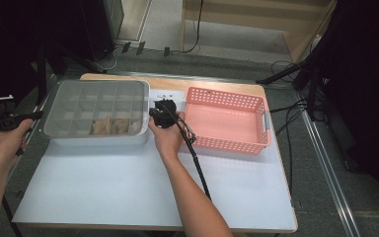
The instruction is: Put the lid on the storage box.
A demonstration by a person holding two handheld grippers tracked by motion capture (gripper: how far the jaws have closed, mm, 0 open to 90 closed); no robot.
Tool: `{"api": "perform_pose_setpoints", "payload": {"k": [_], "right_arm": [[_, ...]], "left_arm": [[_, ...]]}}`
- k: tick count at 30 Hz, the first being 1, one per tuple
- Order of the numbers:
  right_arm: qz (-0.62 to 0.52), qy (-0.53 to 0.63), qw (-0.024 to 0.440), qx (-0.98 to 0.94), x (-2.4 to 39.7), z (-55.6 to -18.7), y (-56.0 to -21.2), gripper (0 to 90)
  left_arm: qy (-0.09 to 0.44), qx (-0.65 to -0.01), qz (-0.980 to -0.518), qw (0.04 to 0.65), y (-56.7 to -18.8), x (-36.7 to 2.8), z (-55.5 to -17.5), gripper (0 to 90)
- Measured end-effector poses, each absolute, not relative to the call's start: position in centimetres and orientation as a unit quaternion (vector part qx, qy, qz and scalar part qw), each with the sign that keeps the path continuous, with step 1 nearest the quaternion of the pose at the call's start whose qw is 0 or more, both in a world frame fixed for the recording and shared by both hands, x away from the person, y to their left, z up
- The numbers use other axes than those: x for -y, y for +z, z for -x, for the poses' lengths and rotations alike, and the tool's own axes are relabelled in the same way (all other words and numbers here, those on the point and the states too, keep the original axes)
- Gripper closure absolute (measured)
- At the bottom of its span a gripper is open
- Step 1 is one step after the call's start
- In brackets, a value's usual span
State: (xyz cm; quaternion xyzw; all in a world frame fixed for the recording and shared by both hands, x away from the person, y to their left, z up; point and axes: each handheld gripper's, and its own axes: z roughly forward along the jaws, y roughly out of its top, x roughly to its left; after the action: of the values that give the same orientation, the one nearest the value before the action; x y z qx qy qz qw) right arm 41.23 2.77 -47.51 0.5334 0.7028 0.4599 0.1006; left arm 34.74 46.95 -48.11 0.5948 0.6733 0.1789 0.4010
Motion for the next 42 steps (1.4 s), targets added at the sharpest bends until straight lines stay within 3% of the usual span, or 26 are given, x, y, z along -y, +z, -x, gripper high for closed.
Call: {"api": "perform_pose_setpoints", "payload": {"k": [8,15,23,29,31,36,42], "right_arm": [[-0.538,0.457,0.093,-0.702,-3.0,-41.4,-48.0,90.0],[-0.532,0.463,0.110,-0.700,-2.8,-40.9,-47.4,86.5],[-0.519,0.486,0.104,-0.695,-2.7,-40.2,-46.6,84.3],[-0.516,0.490,0.089,-0.697,-3.0,-40.0,-46.5,82.4],[-0.516,0.490,0.086,-0.698,-3.0,-40.0,-46.6,81.3],[-0.521,0.492,0.077,-0.693,-2.9,-40.1,-46.5,79.4],[-0.521,0.506,0.053,-0.686,-2.5,-40.3,-46.5,69.6]], "left_arm": [[0.196,-0.664,-0.621,0.367,-47.9,-45.4,-35.3,90.0],[0.206,-0.679,-0.583,0.397,-46.5,-46.9,-34.3,84.5],[0.196,-0.665,-0.564,0.450,-45.5,-46.6,-33.9,68.0],[0.210,-0.657,-0.598,0.409,-45.6,-45.4,-34.2,73.6],[0.204,-0.651,-0.608,0.405,-45.7,-45.2,-34.3,83.0],[0.207,-0.651,-0.609,0.404,-45.7,-45.0,-34.5,83.7],[0.186,-0.652,-0.604,0.419,-45.9,-45.3,-34.5,83.9]]}}
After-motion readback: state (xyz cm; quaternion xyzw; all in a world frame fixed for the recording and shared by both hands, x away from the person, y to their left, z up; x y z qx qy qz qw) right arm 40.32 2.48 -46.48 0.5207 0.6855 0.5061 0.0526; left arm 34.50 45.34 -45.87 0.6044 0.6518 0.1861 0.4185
